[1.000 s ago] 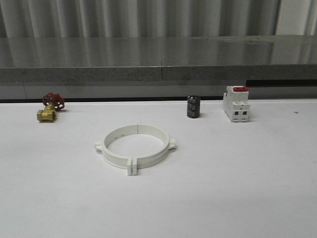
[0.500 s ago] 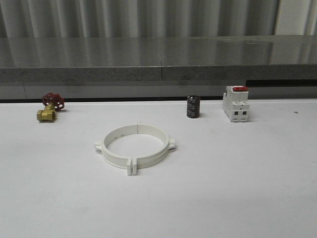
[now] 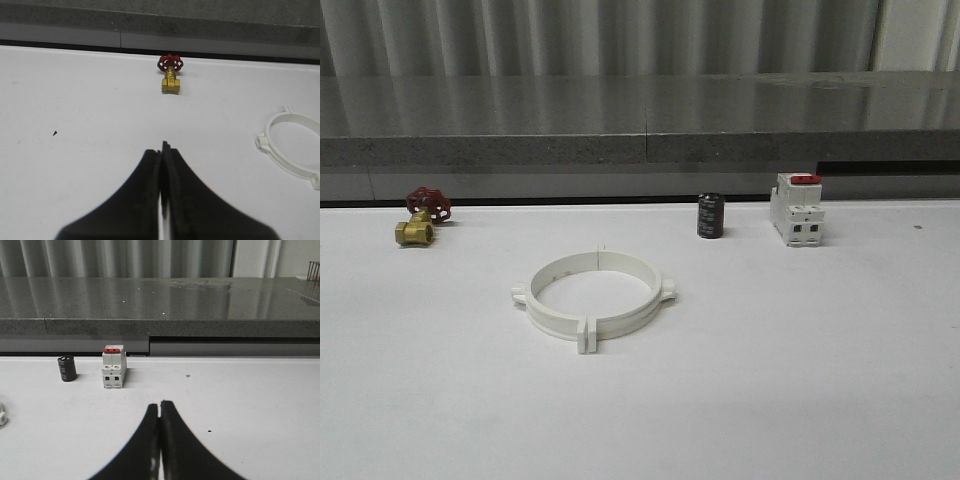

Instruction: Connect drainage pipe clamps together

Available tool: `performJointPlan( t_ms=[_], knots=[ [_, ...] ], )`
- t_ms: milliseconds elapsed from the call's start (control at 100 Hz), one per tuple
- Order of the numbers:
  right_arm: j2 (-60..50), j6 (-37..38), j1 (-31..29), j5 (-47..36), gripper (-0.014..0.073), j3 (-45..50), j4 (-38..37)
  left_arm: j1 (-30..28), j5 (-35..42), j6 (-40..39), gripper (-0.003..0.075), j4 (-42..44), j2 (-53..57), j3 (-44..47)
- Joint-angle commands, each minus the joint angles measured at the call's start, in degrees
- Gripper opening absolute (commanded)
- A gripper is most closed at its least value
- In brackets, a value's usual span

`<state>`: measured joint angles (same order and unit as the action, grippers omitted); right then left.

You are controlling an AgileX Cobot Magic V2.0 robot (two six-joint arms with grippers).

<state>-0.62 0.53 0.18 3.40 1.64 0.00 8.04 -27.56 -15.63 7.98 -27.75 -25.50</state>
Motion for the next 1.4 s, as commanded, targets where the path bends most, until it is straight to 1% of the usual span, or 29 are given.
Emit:
performJointPlan(
  t_ms=[0,90,230,320,390,610,760,820,890,1210,1390],
  knots=[
    [-0.80,0.00,-0.40,-4.84,-0.0067,-1.11,0.00,-0.24,4.72,-0.01,-0.0020,0.73,0.19,-1.55],
    [-0.80,0.00,-0.40,-4.84,-0.0067,-1.11,0.00,-1.12,8.81,-0.01,-0.0020,0.47,1.64,-1.29],
    [-0.80,0.00,-0.40,-4.84,-0.0067,-1.11,0.00,-1.55,17.83,0.42,-0.0020,-0.43,6.42,3.11],
    [-0.80,0.00,-0.40,-4.84,-0.0067,-1.11,0.00,-1.88,22.15,3.62,-0.0020,-2.72,10.28,7.47],
    [-0.80,0.00,-0.40,-4.84,-0.0067,-1.11,0.00,-1.88,24.06,5.74,-0.0020,-4.34,13.51,11.03],
    [-0.80,0.00,-0.40,-4.84,-0.0067,-1.11,0.00,-1.88,24.25,5.97,-0.0020,-4.61,23.37,21.14],
    [-0.80,0.00,-0.40,-4.84,-0.0067,-1.11,0.00,-1.88,24.25,5.97,-0.0020,-4.61,30.02,26.34],
    [-0.80,0.00,-0.40,-4.84,-0.0067,-1.11,0.00,-1.88,25.00,5.97,-0.0020,-4.38,29.65,27.77],
    [-0.80,0.00,-0.40,-4.84,-0.0067,-1.11,0.00,-1.88,23.76,5.97,-0.0021,-4.38,29.62,28.02],
    [-0.80,0.00,-0.40,-4.84,-0.0067,-1.11,0.00,-4.20,23.97,5.97,-0.0020,-4.63,29.62,28.02],
    [-0.80,0.00,-0.40,-4.84,-0.0067,-1.11,0.00,-4.31,23.97,5.97,-0.0020,-4.64,29.62,28.02]
  ],
)
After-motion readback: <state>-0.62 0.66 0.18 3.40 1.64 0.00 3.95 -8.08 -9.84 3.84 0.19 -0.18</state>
